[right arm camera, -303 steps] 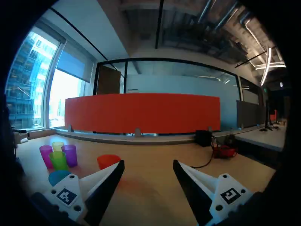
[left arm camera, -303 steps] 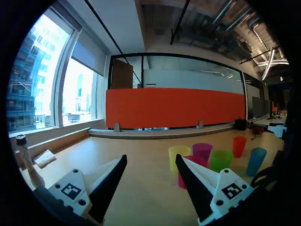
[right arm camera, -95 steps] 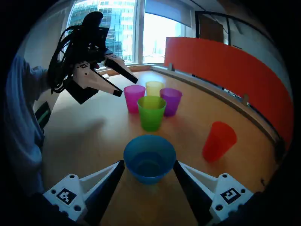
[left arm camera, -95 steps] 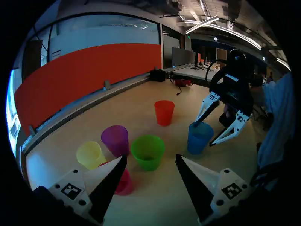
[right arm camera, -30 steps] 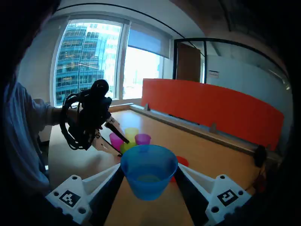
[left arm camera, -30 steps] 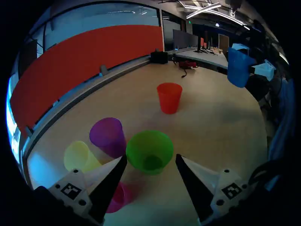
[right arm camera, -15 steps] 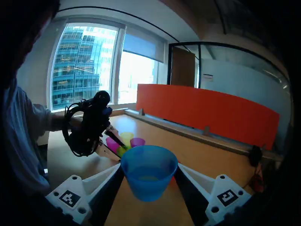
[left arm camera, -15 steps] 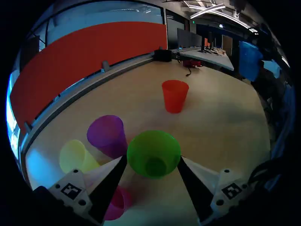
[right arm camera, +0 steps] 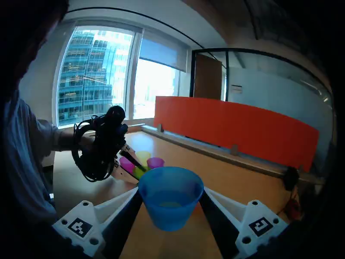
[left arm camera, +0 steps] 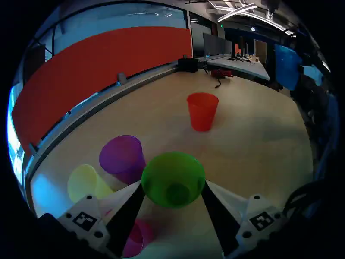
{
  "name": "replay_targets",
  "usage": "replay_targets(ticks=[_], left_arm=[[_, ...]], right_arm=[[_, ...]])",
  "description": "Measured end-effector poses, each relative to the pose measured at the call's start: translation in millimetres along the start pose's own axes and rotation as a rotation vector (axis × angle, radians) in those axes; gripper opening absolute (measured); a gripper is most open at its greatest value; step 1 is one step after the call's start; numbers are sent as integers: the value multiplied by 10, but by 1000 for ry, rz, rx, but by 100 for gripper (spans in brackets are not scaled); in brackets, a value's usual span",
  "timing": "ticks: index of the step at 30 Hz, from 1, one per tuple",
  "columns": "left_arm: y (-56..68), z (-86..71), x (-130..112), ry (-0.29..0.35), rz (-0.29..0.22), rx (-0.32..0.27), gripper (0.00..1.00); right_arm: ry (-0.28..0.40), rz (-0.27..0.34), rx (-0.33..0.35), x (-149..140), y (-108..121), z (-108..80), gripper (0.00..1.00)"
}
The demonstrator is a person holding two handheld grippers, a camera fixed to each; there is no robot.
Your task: Pour water
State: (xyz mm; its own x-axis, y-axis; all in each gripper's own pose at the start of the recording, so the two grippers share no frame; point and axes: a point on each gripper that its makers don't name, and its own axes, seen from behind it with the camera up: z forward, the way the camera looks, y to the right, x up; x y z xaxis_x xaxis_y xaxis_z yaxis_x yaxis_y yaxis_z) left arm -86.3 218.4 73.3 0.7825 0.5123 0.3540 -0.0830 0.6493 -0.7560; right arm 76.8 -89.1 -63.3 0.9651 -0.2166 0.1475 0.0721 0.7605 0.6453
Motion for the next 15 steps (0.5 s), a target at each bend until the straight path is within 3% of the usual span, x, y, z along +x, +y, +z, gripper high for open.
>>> replay_targets(ticks=[6, 15], left_arm=[[37, -21, 54, 17, -21, -18, 87], [62, -189, 243, 70, -13, -14, 86]], right_arm=[[2, 1, -3, 6, 28, -2, 90], [3, -3, -2, 53, 33, 10, 90]])
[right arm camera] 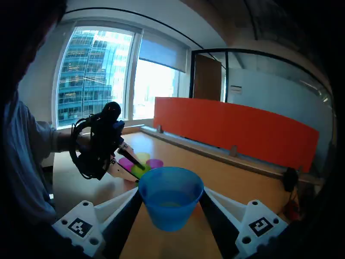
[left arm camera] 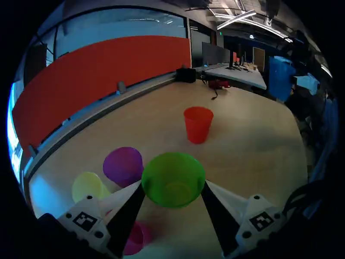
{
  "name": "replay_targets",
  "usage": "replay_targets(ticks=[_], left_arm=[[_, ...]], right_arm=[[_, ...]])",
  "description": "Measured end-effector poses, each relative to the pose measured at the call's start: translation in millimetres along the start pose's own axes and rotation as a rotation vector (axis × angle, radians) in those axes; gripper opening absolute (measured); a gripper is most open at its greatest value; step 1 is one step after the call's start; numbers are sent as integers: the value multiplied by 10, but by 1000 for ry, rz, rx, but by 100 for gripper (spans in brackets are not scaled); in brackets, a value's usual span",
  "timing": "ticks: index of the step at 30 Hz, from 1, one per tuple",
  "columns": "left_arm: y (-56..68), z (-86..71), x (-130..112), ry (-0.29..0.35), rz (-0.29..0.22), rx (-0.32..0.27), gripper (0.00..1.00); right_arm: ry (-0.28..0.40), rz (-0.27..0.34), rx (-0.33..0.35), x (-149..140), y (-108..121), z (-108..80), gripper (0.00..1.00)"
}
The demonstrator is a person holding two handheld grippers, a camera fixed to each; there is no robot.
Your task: Pour water
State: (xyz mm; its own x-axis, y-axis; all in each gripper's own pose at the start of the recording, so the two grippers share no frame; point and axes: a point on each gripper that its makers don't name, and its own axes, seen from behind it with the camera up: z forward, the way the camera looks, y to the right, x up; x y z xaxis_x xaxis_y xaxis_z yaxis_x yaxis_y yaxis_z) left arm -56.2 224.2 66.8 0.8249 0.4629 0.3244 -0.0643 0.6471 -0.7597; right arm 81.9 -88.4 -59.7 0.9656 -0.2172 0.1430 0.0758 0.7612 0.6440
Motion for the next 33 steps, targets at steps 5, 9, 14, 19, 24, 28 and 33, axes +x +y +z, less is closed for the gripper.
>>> replay_targets(ticks=[5, 9, 14, 19, 24, 28, 33], left_arm=[[22, -119, 146, 39, 11, 12, 86], [44, -229, 281, 77, 4, 12, 86], [13, -362, 432, 127, -22, 22, 87], [-51, -506, 547, 166, -38, 39, 87], [-102, -643, 658, 205, -55, 50, 87], [-128, -743, 734, 230, -58, 56, 87], [-123, -858, 818, 257, -51, 60, 87]], right_arm=[[2, -3, 2, 33, -12, 9, 90], [2, -5, 4, 65, -27, 12, 90], [5, -10, 6, 122, -49, 17, 90], [8, -11, 10, 173, -71, 15, 90], [11, -13, 12, 205, -84, 16, 90], [12, -18, 14, 227, -104, 12, 90], [16, -23, 18, 262, -139, 16, 90]])
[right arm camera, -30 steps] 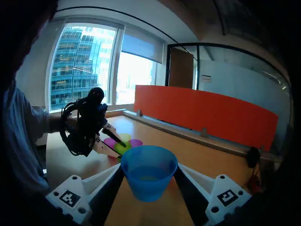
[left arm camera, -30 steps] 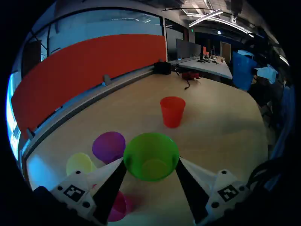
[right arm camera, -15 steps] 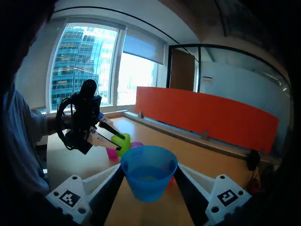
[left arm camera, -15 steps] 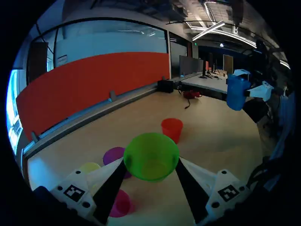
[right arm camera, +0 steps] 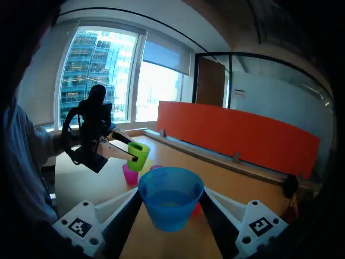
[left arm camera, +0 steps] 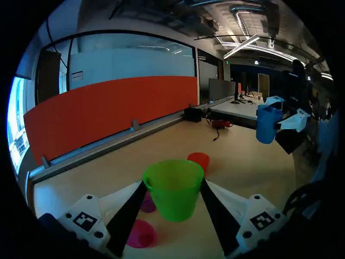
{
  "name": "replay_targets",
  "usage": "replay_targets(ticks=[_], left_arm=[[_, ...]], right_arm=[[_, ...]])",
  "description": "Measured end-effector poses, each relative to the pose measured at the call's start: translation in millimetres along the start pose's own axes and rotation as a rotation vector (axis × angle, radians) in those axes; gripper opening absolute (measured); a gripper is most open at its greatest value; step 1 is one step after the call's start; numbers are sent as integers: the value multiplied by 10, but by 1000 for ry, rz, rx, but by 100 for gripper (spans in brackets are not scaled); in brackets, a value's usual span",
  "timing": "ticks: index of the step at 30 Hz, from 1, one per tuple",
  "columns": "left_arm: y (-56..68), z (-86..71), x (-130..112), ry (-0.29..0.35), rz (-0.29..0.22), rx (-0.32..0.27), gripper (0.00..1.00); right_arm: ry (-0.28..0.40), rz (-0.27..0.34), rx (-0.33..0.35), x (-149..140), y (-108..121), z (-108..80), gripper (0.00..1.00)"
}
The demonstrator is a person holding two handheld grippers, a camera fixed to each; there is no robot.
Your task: Pour water
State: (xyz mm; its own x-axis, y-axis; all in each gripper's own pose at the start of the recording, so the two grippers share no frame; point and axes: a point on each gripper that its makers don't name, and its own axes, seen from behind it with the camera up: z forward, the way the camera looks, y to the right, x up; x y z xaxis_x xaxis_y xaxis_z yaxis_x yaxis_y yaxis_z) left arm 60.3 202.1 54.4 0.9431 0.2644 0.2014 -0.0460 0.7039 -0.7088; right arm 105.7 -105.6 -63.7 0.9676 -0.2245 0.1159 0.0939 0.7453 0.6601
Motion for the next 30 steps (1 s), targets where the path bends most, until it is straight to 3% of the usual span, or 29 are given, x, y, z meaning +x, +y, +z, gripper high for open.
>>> replay_targets(ticks=[17, 30], left_arm=[[17, -256, 265, 75, 30, 18, 87], [44, -468, 393, 130, 26, 20, 87]], right_arm=[[13, -23, 20, 104, -116, 63, 90], [24, -20, 59, 228, -195, 241, 90]])
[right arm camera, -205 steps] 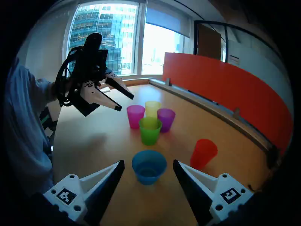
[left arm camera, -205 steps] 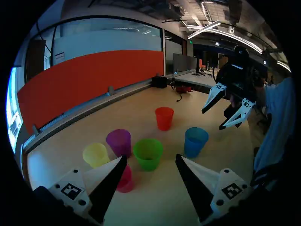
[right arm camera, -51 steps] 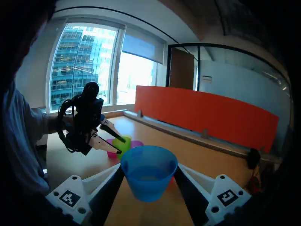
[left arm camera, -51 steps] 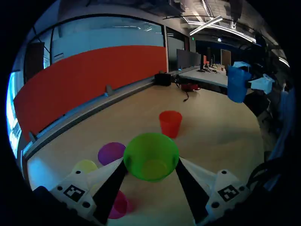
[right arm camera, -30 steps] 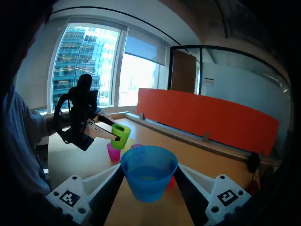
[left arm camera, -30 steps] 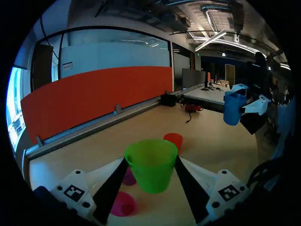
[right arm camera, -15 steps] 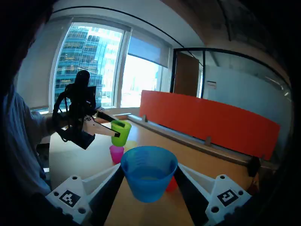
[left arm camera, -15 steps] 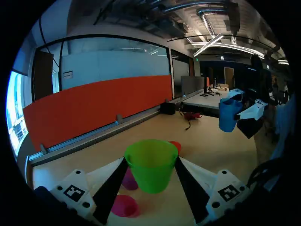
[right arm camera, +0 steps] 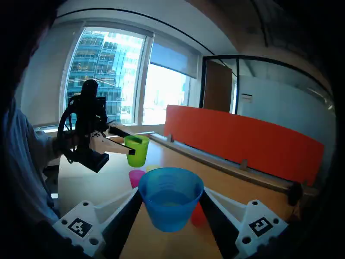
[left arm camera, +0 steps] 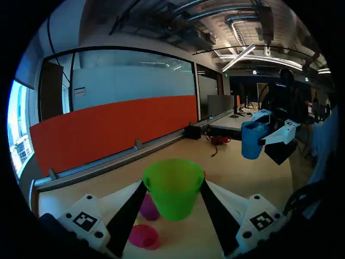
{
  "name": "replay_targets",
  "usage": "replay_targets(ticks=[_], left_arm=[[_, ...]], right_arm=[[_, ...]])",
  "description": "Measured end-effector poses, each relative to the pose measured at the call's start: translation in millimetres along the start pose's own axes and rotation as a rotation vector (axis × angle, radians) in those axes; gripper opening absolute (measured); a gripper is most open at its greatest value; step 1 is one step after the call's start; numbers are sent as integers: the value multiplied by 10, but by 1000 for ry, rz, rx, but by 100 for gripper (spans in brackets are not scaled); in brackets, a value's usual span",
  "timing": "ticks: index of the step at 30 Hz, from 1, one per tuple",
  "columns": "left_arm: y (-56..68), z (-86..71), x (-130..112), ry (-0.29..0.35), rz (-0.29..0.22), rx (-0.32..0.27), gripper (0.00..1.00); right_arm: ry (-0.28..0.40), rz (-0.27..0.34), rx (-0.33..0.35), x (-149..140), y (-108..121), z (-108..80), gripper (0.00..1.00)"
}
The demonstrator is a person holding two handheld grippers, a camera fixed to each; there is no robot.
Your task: Pour water
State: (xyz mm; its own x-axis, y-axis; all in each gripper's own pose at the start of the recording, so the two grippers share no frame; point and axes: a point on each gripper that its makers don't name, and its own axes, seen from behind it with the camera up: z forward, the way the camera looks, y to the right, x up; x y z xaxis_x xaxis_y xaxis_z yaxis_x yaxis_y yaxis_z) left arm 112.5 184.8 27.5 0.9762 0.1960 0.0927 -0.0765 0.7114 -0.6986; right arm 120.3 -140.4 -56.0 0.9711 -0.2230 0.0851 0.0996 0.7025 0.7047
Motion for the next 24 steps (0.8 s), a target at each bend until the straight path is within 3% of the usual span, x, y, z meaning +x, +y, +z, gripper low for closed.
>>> replay_targets(ticks=[9, 24], left_arm=[[27, -137, 54, 27, -1, 6, 87], [200, -305, 92, 53, -20, -8, 87]], right_arm=[[12, -9, 31, 94, -13, 181, 90], [50, -75, 93, 348, -68, 487, 90]])
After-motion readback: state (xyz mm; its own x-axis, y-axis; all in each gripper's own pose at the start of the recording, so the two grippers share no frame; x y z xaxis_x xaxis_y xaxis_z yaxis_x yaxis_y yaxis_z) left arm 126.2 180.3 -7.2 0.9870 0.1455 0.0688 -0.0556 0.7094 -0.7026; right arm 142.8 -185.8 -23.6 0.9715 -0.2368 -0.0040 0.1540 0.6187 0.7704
